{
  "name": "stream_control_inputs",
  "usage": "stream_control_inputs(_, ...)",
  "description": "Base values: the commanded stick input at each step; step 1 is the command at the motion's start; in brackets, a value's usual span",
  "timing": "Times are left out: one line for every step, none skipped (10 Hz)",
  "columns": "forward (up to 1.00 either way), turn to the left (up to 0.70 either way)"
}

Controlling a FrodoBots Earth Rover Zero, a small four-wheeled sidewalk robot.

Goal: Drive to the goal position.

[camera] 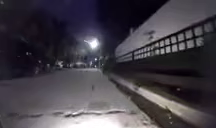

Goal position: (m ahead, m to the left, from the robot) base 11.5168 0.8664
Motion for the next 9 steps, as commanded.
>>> stream_control_inputs(0.5, 0.0)
stream_control_inputs(0.5, 0.0)
stream_control_inputs(0.5, 0.0)
stream_control_inputs(0.5, 0.0)
stream_control_inputs(0.5, 0.0)
stream_control_inputs(0.5, 0.0)
stream_control_inputs(0.5, 0.0)
stream_control_inputs(0.5, 0.0)
stream_control_inputs(0.5, 0.0)
